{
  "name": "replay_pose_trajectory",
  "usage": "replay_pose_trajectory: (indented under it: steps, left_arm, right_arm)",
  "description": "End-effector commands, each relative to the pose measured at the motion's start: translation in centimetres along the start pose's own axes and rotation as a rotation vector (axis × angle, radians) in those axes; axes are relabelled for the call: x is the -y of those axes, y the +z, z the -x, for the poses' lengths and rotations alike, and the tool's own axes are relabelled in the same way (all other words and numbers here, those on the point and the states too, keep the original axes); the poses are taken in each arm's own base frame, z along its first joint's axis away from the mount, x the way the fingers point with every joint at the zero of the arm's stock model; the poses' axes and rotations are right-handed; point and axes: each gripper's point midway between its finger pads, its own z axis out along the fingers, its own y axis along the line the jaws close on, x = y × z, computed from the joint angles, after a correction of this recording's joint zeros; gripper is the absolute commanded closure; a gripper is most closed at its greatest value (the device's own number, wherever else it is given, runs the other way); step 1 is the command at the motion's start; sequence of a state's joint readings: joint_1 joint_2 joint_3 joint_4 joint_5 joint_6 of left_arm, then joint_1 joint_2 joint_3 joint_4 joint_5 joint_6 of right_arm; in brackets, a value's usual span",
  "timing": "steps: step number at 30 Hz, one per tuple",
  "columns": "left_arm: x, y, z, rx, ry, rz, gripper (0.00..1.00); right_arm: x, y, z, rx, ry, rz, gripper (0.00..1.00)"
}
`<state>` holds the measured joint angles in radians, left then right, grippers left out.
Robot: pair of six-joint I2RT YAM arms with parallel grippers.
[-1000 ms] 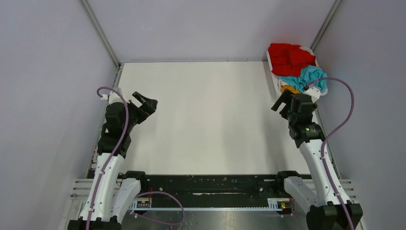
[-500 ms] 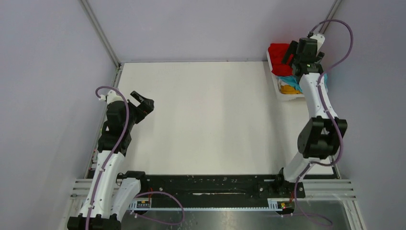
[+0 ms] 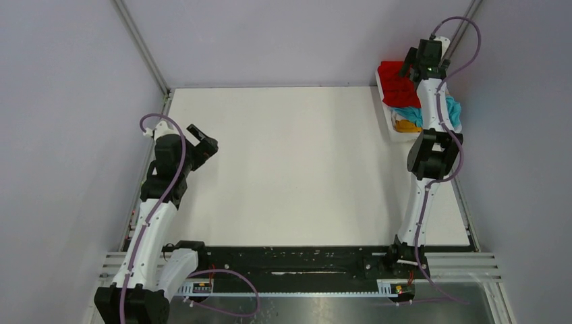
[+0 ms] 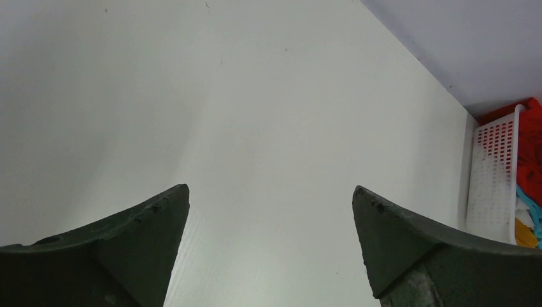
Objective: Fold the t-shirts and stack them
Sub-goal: Grab crumpled tshirt from bin with the right arm
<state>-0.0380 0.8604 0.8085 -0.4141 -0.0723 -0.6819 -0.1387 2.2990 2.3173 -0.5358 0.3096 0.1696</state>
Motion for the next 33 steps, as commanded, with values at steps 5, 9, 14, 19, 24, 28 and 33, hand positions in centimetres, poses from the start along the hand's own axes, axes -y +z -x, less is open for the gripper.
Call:
replay_pose_trajectory:
  steps: [5, 9, 14, 19, 24, 28, 33]
  left_arm:
    - [1.2, -1.0, 2.4, 0.066, 0.006, -0.025, 0.01]
    - [1.1, -1.3, 2.5, 0.074, 0.008, -0.024, 0.01]
    - [1.3, -2.0, 2.8, 0.090, 0.006, -0.036, 0.01]
    - [1.2, -2.1, 2.7, 0.091, -0.010, -0.038, 0.01]
    - [1.5, -1.9, 2.4, 0.066, -0.010, -0.044, 0.01]
    - [1.6, -2.2, 2.5, 0.068, -0.007, -0.046, 0.01]
    - [1.8, -2.6, 2.5, 0.070, -0.008, -0.064, 0.01]
  right_arm:
    - [-0.2, 2.2, -1.7, -0.050, -0.024, -0.010, 0.28]
    - [0.2, 2.3, -2.1, -0.060, -0.042, -0.020, 0.89]
    - [-0.1, -1.1, 1.6, 0.007, -0.084, 0.034, 1.00]
    - [-0.8, -9.1, 8.0, 0.144, -0.018, 0.155, 1.00]
    - [-1.9, -16.9, 11.3, 0.217, 0.085, 0.297, 1.00]
    - [-3.2, -22.1, 12.3, 0.232, 0.101, 0.398, 1.00]
    - [-6.4, -28.7, 12.4, 0.286, -0.046, 0.450, 1.00]
